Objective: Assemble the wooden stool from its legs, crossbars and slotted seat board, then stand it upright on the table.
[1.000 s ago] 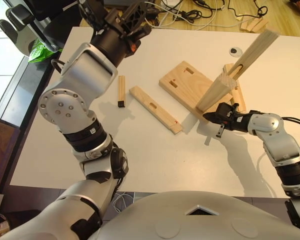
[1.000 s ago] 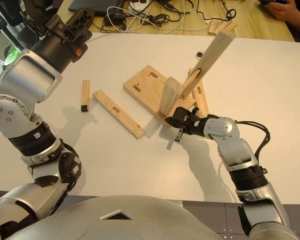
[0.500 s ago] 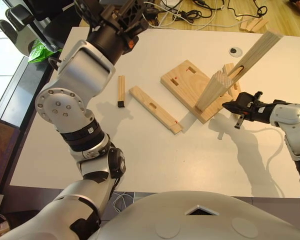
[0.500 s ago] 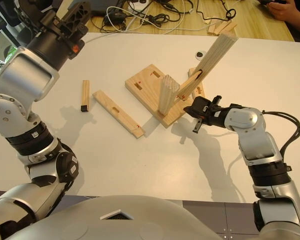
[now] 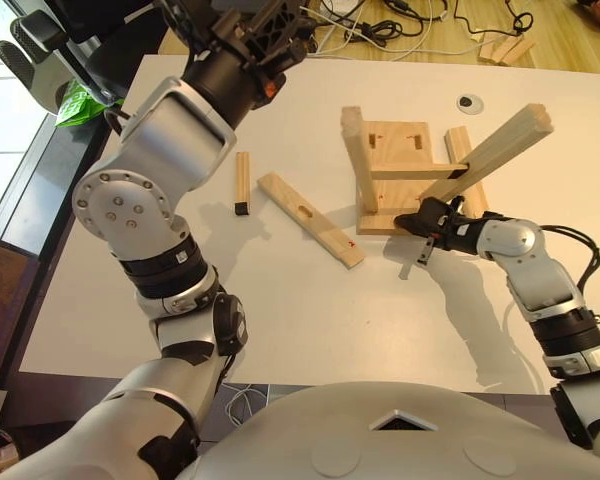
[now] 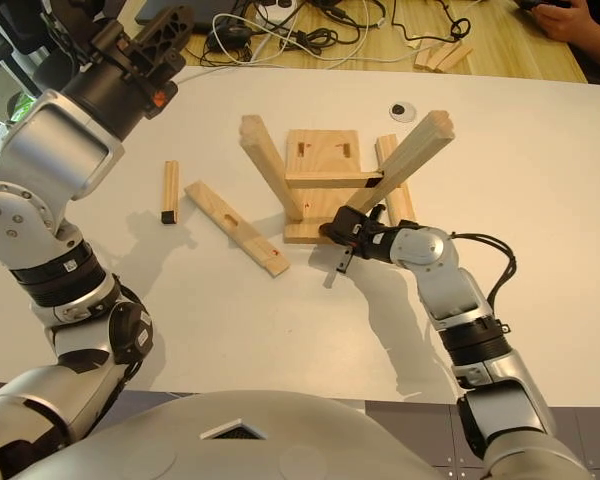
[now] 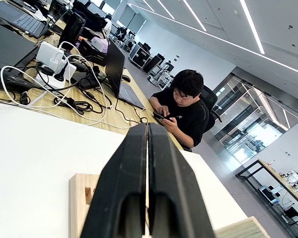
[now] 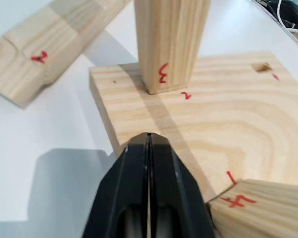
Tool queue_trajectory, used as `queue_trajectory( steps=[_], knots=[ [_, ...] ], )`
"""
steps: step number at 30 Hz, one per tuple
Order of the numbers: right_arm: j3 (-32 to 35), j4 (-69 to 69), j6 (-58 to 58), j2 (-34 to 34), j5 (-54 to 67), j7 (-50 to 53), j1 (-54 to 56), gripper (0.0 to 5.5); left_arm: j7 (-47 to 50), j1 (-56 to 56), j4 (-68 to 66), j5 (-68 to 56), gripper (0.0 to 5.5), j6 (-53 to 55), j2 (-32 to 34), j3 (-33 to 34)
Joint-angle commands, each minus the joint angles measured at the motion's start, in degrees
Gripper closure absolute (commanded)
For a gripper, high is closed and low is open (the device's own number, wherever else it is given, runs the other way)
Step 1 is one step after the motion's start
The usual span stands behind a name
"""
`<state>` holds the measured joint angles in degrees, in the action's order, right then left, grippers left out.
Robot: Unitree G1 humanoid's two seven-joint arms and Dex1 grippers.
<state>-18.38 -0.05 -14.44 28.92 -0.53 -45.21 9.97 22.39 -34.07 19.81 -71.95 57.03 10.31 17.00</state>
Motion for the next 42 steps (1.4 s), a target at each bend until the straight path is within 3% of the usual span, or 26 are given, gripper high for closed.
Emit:
queue_trajectory(
  steps=[1,5,11,16,21,25,27,33,38,42],
  knots=[
    [0.0,1.9,-3.0,-3.2,-0.3,2.7,1.4,5.50,0.6,-1.1,-0.7,-0.6,5.45,-0.2,0.8,-0.6],
    [0.4,2.0,-3.6,-3.8,-1.2,4.3,1.6,5.50,0.0,-4.3,-1.7,-2.2,5.45,-0.2,1.1,-1.1],
    [0.3,1.0,-4.0,-4.4,-1.4,5.3,2.3,5.50,-1.2,-18.0,-6.0,-12.0,5.45,-1.4,-0.9,-3.0],
    [0.5,-0.3,-4.6,-4.9,-1.2,6.1,2.0,5.50,-3.5,-25.9,-9.8,-17.7,5.45,-1.7,2.5,-2.5],
    [0.4,-1.1,-4.9,-5.1,-1.3,6.6,1.7,5.50,-6.9,-19.4,-12.6,-13.2,5.45,-1.2,3.3,-6.4],
    [0.7,-1.5,-5.2,-5.2,-1.2,6.9,2.0,5.50,-10.0,-3.7,-20.5,1.5,5.45,1.6,1.5,-19.5],
    [0.7,-1.9,-5.3,-5.0,-1.1,6.8,2.3,5.50,-10.2,0.9,-20.9,3.5,5.45,2.2,0.0,-20.6],
    [1.4,-2.6,-5.8,-4.8,-1.0,7.3,1.7,5.50,-9.5,-9.4,-18.6,-0.8,5.45,-1.3,-1.3,-10.8],
    [1.5,-2.9,-6.2,-5.1,-0.9,7.4,1.3,5.50,-8.1,-25.5,-19.3,-3.6,5.45,-4.2,4.3,-1.5],
    [1.5,-3.2,-6.4,-5.0,-1.0,7.4,1.0,5.50,-7.9,-33.0,-17.6,-5.9,5.45,-3.8,8.0,1.4]
  ],
)
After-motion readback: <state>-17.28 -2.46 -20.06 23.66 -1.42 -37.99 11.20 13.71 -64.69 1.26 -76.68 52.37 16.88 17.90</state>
